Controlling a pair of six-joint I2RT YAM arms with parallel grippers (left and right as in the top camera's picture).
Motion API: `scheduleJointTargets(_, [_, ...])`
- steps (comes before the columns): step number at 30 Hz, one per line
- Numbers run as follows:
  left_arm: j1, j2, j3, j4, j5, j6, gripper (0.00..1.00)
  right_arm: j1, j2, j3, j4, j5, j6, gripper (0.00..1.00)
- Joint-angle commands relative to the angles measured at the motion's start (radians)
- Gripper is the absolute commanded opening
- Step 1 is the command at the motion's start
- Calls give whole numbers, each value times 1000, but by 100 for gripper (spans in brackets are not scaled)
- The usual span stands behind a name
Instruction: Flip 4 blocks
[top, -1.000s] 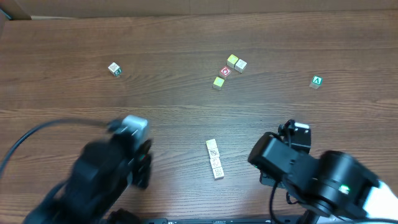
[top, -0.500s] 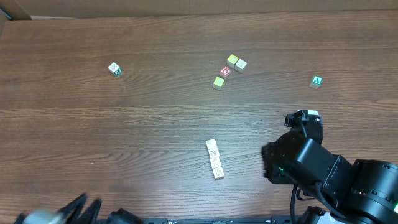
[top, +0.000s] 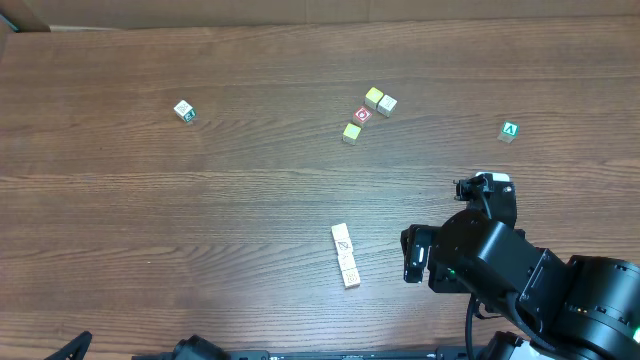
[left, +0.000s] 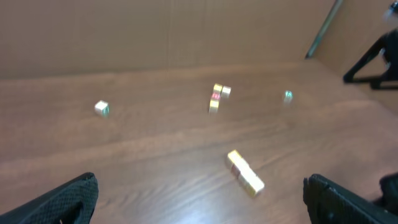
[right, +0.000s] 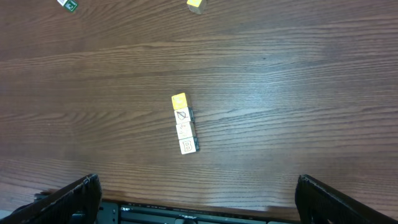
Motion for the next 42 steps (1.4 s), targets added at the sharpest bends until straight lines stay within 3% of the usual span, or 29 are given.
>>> scheduleJointTargets(1, [-4,0,-1,-34,3,-7,100,-2,-4,21,6,3,-5,100])
scheduleJointTargets(9, [-4,0,-1,-116,9,-6,100,-2,-4,21,6,3,-5,100])
scheduleJointTargets(32, [-4,0,-2,-116,9,-6,100,-4,-24,21,6,3,-4,100])
scheduleJointTargets(37, [-4,0,-2,-116,9,-6,100,-78,-103,20,6,34,-31,100])
scheduleJointTargets(42, [-4,0,-2,-117,9,-6,100,-220,-224,-21,158,79,-73,100])
